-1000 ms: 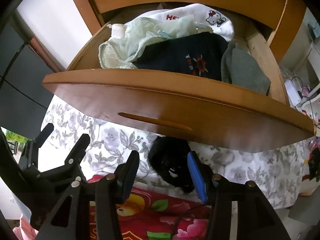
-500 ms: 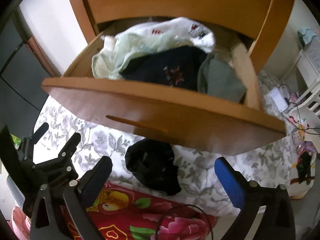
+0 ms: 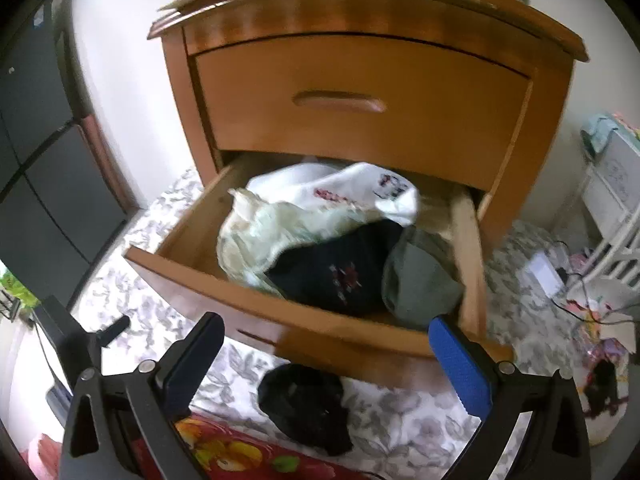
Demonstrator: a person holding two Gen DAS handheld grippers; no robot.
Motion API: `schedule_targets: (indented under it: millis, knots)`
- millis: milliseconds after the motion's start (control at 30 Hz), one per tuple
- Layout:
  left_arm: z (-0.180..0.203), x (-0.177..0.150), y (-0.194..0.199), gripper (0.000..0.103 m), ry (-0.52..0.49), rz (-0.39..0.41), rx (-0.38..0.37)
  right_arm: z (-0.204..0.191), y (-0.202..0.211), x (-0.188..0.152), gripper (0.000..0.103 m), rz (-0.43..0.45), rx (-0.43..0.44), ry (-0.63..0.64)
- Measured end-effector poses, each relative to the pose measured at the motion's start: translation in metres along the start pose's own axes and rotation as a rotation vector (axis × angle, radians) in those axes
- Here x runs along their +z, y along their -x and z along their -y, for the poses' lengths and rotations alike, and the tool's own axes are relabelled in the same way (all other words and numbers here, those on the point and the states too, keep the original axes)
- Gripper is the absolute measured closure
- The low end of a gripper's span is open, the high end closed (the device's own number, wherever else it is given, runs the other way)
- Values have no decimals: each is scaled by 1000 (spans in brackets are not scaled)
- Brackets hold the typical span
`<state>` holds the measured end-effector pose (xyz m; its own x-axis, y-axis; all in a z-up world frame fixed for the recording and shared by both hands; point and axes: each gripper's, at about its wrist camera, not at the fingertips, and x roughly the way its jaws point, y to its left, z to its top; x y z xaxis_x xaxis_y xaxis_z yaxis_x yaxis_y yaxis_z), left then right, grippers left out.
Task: Organize soft objects
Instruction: 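Lower the black cloth onto the bedspread and open the right tool, then grasp the pale green cloth in the drawer with the right tool and lift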
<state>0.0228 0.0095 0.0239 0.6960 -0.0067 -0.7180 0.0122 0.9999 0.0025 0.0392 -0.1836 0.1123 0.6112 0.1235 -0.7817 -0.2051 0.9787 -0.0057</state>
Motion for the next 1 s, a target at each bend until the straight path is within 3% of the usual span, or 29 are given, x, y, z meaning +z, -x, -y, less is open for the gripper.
schedule_targets:
  millis: [367,733,933,1000]
  knots:
    - [0,2,-1,0,1,-2,-5,-36,-47,27,0,-55,-32,116]
    - [-1,2,-4,0,-1,-11,-19,-59,-101,41,0,-141,-147,200]
    - [-3,1,-7,0,8,-21,-29,-65,-113,47,1,-131,-202,227]
    - [-3,1,-8,0,10,-24,-32,-65,-115,49,6,-123,-218,231]
